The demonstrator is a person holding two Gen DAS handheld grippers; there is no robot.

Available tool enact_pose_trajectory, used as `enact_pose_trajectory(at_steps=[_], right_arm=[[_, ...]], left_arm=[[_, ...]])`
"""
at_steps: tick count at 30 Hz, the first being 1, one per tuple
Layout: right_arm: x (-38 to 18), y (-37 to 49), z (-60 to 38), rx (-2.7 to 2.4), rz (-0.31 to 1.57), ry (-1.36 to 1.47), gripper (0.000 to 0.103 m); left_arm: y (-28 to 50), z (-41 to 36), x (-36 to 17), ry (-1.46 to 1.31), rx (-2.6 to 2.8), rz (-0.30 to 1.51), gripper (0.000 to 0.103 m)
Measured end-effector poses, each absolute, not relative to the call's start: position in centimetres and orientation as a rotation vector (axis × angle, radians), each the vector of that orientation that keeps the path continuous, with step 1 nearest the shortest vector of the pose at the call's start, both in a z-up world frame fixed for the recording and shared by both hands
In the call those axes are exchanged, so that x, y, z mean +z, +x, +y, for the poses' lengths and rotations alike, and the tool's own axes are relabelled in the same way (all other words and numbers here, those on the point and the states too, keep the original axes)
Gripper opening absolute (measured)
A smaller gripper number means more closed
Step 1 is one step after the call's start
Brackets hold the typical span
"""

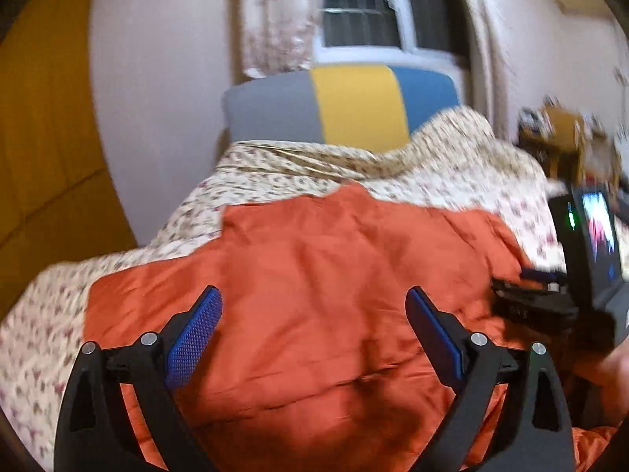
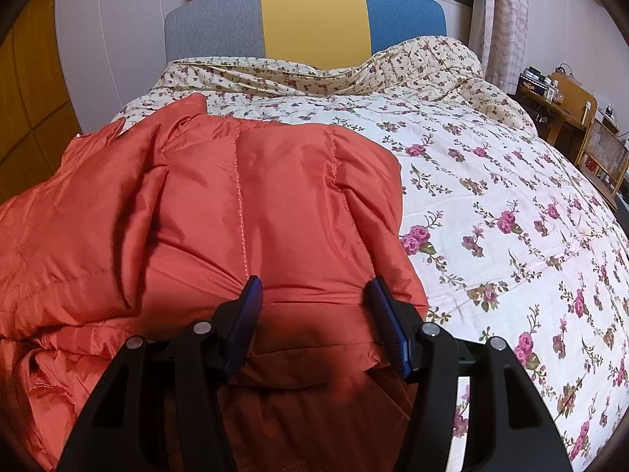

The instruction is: Fold large clothes

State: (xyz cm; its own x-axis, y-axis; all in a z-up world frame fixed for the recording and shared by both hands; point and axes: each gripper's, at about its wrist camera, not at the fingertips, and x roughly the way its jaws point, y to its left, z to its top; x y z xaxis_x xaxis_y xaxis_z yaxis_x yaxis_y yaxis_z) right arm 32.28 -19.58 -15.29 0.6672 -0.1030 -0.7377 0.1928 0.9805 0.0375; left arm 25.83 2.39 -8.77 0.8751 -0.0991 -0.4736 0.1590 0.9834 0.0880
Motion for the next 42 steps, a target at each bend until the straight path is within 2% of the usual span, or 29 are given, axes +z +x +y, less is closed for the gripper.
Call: enact_pose_trajectory(at_steps=[9, 10, 12, 13, 22, 23, 25, 26, 27, 32, 37, 41, 42], right_arm=[[-15.3, 32.2, -19.7, -0.168, 0.824, 0.115, 0.057], [-15.3, 32.2, -19.7, -0.168, 0.823, 0.115, 0.057], [-15.3, 32.2, -19.7, -0.168, 0.823, 0.115, 0.057], [-15.3, 32.2, -19.7, -0.168, 0.824, 0.115, 0.057], [-15.3, 32.1, -19.8, -0.167, 0.823, 0.117, 0.058], [-15.3, 32.1, -19.9, -0.163, 0.825, 0.121, 0.059], [-15.2, 32.2, -20.0, -0.149, 0.827, 0.137, 0.065], [-15.1, 32.1, -20.2, -0.131, 0.825, 0.156, 0.079], [-14.6, 31.9, -20.5, -0.109, 0.817, 0.177, 0.084], [-9.5, 29.9, -19.0, -0.012, 0.64, 0.093, 0.083], [-5.8, 32.6, -13.7, 0.165, 0.592, 0.039, 0.082], [-7.4, 37.0, -9.9, 0.23, 0.691, -0.023, 0.061], [-8.1, 37.6, -9.6, 0.223, 0.711, -0.027, 0.059]], left_arm=[[28.6, 12.9, -8.6, -0.065, 0.238, 0.502, 0.094], [28.7, 13.5, -8.9, -0.076, 0.27, 0.505, 0.091], [29.6, 15.0, -10.1, -0.128, 0.286, 0.552, 0.063], [29.8, 15.5, -10.5, -0.137, 0.279, 0.578, 0.059], [33.5, 12.2, -14.3, 0.034, 0.237, 0.692, 0.058], [33.4, 12.5, -14.2, 0.021, 0.233, 0.692, 0.059], [32.7, 13.1, -13.8, -0.005, 0.224, 0.683, 0.072], [32.3, 13.4, -13.5, -0.017, 0.222, 0.674, 0.086], [31.2, 13.8, -12.8, -0.04, 0.209, 0.642, 0.094], [27.9, 14.3, -10.6, -0.068, 0.184, 0.538, 0.094], [29.4, 14.1, -10.2, -0.055, 0.226, 0.565, 0.094], [32.5, 12.7, -11.6, 0.043, 0.228, 0.634, 0.094], [33.1, 12.5, -12.0, 0.065, 0.228, 0.642, 0.094]])
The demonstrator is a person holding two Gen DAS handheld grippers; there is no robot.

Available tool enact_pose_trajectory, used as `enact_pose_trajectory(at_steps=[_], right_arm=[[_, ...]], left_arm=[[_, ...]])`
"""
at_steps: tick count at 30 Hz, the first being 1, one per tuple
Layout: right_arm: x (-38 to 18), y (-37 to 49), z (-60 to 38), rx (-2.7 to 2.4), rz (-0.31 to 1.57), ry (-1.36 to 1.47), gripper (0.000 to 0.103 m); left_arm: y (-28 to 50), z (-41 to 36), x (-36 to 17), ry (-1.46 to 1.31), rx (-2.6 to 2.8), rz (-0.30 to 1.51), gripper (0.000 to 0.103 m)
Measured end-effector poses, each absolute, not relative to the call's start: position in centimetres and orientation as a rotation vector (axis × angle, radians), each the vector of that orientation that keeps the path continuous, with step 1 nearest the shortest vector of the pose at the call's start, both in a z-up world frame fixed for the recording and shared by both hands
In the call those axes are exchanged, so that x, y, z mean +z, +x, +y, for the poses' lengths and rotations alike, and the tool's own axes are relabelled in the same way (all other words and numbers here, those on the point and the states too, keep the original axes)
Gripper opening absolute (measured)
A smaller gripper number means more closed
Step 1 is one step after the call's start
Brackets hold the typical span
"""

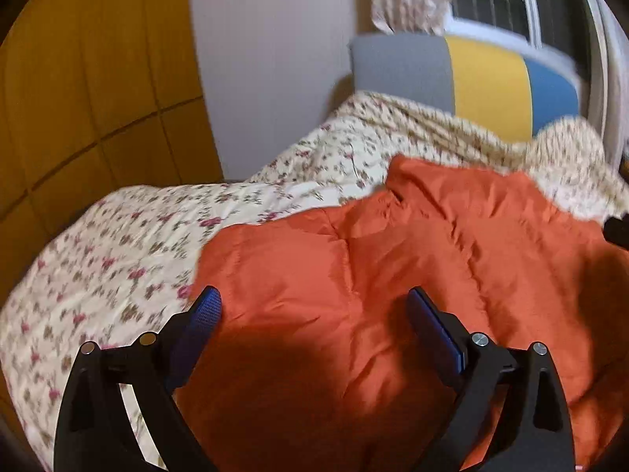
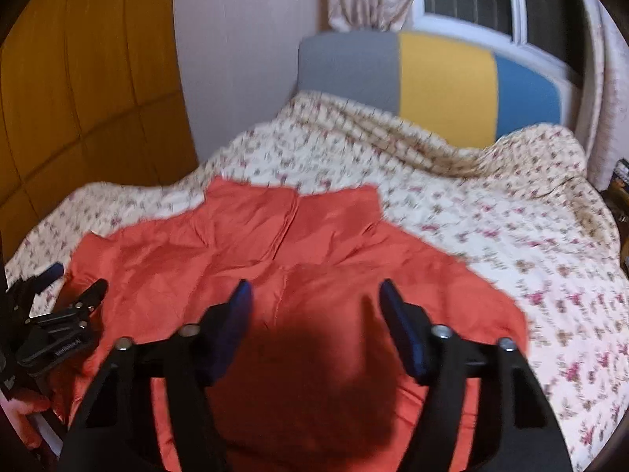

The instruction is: Fold large clothes

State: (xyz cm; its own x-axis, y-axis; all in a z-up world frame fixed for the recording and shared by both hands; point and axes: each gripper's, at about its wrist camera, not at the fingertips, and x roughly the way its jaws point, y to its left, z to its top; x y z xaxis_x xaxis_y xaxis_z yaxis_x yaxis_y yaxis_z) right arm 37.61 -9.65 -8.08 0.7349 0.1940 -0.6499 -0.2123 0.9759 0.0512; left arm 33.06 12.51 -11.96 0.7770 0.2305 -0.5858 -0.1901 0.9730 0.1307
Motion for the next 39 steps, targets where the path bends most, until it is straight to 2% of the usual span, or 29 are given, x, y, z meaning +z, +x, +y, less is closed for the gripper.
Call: enact_pose_trajectory(at_steps=[4, 6, 12, 17, 19, 27, 32, 39], right_arm=[[-12.9, 39.4, -11.4, 0.128, 0.835, 0.013, 0.064], [-14.7, 39.1, -13.0, 0.149, 0.819, 0.109, 0.064], [-15.6, 39.0, -11.4, 0.112, 0.788, 0.02, 0.067], [-15.5, 38.8, -12.0, 0.14, 0.813, 0.045, 0.072], [-14.4, 37.8, -12.9, 0.149, 0.83, 0.073, 0.078], [-8.5, 29.9, -19.8, 0.142, 0.783, 0.202, 0.079], [-8.0, 23.7, -24.1, 0.101, 0.779, 0.265, 0.08], [-10.0, 14.1, -28.8, 0.058, 0.819, 0.333, 0.08]], left_arm=[[35.1, 12.7, -13.3, 0.08, 0.206, 0.662, 0.095], [36.1, 13.4, -14.0, 0.042, 0.171, 0.681, 0.099], [38.7, 14.8, -15.9, -0.031, 0.103, 0.778, 0.1], [37.8, 14.3, -15.6, -0.011, 0.127, 0.789, 0.1], [36.0, 14.4, -14.8, -0.001, 0.13, 0.792, 0.1], [24.4, 15.8, -12.1, -0.131, 0.047, 0.748, 0.1], [18.3, 16.6, -13.4, -0.21, 0.066, 0.776, 0.1], [11.0, 17.4, -14.9, -0.253, 0.069, 0.776, 0.1]])
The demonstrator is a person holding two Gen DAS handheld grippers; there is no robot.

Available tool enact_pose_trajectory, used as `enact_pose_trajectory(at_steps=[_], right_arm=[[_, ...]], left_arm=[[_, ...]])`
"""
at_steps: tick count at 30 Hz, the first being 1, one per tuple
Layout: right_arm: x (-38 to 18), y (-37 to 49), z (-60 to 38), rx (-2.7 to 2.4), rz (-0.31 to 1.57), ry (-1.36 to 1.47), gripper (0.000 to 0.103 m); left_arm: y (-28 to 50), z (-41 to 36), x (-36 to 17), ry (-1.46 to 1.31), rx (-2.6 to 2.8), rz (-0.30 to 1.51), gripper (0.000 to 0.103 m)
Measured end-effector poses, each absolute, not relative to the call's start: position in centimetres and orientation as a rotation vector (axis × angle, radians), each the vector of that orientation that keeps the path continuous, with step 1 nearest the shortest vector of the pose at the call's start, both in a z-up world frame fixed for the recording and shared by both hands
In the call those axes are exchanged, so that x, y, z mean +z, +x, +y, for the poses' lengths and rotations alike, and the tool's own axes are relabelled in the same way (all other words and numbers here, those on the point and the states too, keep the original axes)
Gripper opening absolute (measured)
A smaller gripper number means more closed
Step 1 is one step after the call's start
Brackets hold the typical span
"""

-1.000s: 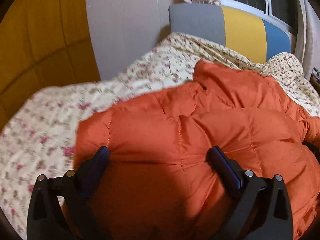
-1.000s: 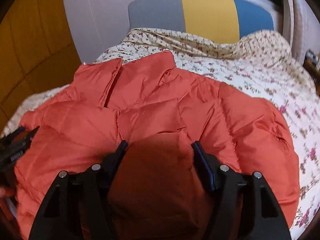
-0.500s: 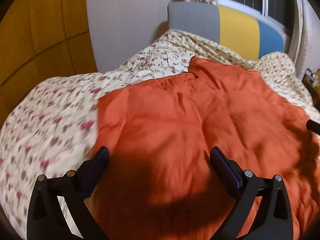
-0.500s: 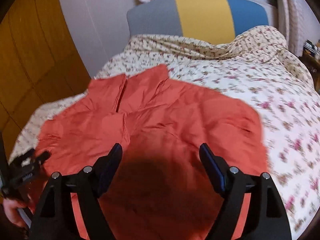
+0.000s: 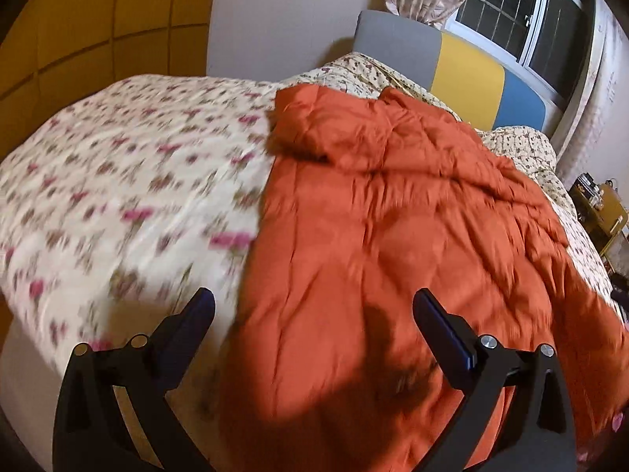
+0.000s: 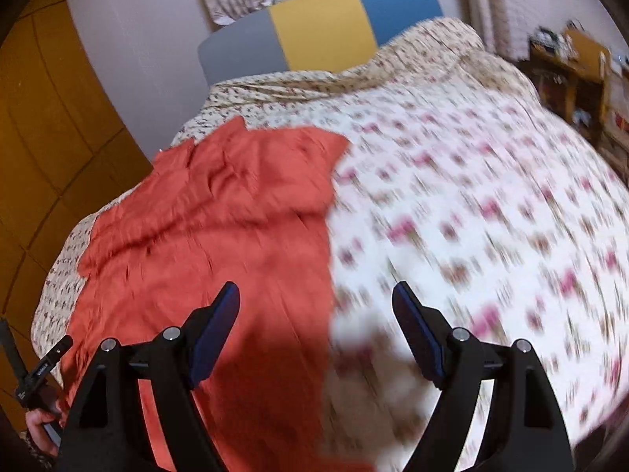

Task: Fold large clothes
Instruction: 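Grasp the jacket hem with both grippers and lift it toward the collar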

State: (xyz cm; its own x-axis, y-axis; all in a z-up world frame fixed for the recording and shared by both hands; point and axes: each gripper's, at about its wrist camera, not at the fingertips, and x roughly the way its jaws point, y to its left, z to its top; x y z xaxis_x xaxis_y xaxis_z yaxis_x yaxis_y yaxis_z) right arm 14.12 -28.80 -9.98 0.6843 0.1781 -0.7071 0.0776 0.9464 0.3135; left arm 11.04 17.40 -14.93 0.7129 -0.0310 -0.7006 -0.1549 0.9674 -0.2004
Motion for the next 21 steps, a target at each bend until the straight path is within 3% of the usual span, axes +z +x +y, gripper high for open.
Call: enact_pose_trajectory(at_steps=[4, 11, 19, 20, 21], right_arm=[[-11.4, 9.6, -29.7, 0.093, 0.854, 0.382, 0.079], [-13.9, 5.1, -27.8, 0.244, 0.947, 0.447, 0.066], [-16.0, 3.9, -25.2, 0.295, 0.949, 0.448, 0.063], [-16.1, 4.0, -25.1, 0.295, 0.947, 0.446, 0.059], [-16.1, 4.0, -24.9, 0.294, 0.943, 0.433, 0.046]], left_arm=[[8.0, 17.6, -15.7, -0.298, 0.023, 0.782, 0.1], [4.4, 17.6, -16.8, -0.437, -0.078, 0.78, 0.1], [4.0, 15.8, -17.2, -0.44, -0.136, 0.805, 0.092], [4.0, 15.4, -17.4, -0.42, -0.132, 0.808, 0.092], [4.0, 15.0, -17.4, -0.392, -0.123, 0.806, 0.092]])
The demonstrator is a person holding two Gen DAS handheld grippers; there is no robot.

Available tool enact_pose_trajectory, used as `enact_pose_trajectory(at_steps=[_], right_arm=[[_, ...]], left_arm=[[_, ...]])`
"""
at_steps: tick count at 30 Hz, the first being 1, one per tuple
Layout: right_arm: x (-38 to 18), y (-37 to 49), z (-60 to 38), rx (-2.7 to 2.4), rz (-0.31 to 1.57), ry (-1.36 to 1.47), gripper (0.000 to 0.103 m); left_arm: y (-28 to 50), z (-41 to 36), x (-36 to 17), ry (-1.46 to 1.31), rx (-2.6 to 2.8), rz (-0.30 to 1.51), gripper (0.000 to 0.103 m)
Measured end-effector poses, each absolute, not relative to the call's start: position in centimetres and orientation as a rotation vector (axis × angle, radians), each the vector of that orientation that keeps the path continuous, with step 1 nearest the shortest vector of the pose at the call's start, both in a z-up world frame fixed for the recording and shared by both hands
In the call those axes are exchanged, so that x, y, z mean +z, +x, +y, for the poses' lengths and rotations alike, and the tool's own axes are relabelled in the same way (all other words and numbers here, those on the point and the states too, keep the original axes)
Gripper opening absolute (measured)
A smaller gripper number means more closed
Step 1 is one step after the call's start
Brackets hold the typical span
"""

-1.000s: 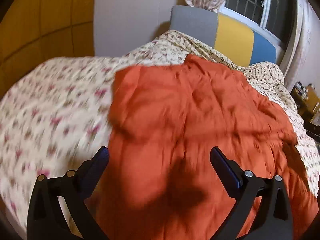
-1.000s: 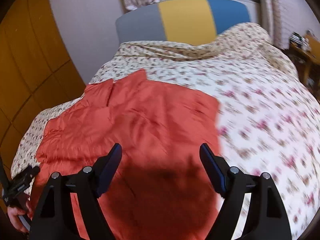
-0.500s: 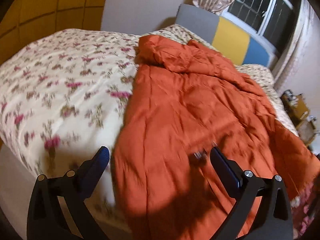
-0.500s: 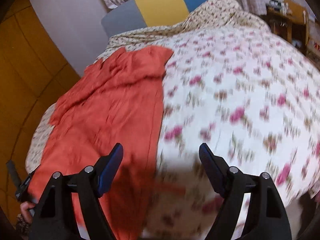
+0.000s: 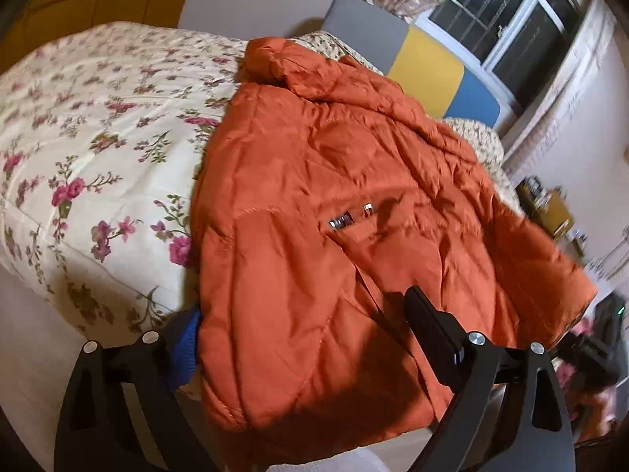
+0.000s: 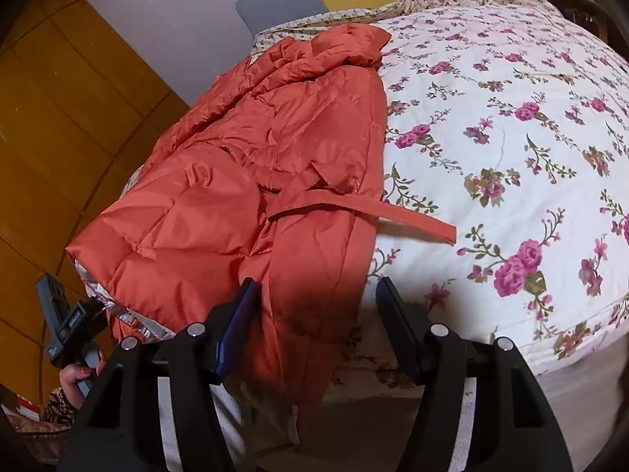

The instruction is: Fold large clothes

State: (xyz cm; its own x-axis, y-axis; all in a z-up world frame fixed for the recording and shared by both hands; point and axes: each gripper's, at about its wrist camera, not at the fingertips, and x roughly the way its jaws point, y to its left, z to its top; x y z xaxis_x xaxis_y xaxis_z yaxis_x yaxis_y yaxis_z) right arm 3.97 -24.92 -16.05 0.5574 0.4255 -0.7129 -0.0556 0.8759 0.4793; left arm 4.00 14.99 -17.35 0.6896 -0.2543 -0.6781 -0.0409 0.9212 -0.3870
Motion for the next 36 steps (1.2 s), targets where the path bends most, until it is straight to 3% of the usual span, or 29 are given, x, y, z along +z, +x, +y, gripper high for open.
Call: enact_pose_trajectory(at_steps=[1, 6, 9, 24, 36], right_arm=[[-16.1, 3.9, -24.8, 0.304, 0.942, 0.424, 0.04], [-15.8, 4.3, -25.6, 0.354, 0.932, 0.478, 0.017], [-14.6, 4.3, -26.6, 0.36, 0.902, 0.479, 0.012], [-9.8, -1.2, -34.3, 0.394, 0.792, 0.624, 0.01], [-5.2, 5.7, -34.3, 0.441, 0.686, 0.707, 0.009]], left_arm=[[4.0, 14.5, -17.4, -0.364, -0.117, 0.813, 0.091], [3.7, 13.5, -16.7, -0.259, -0.118, 0.826, 0.035], [2.9, 14.2, -15.8, -0.267, -0.112, 0.8, 0.02], [-3.5, 17.8, -10.3, -0.472, -0.275, 0.673, 0.013], [3.9, 19.0, -5.1, -0.594, -0.323, 0.546, 0.013]])
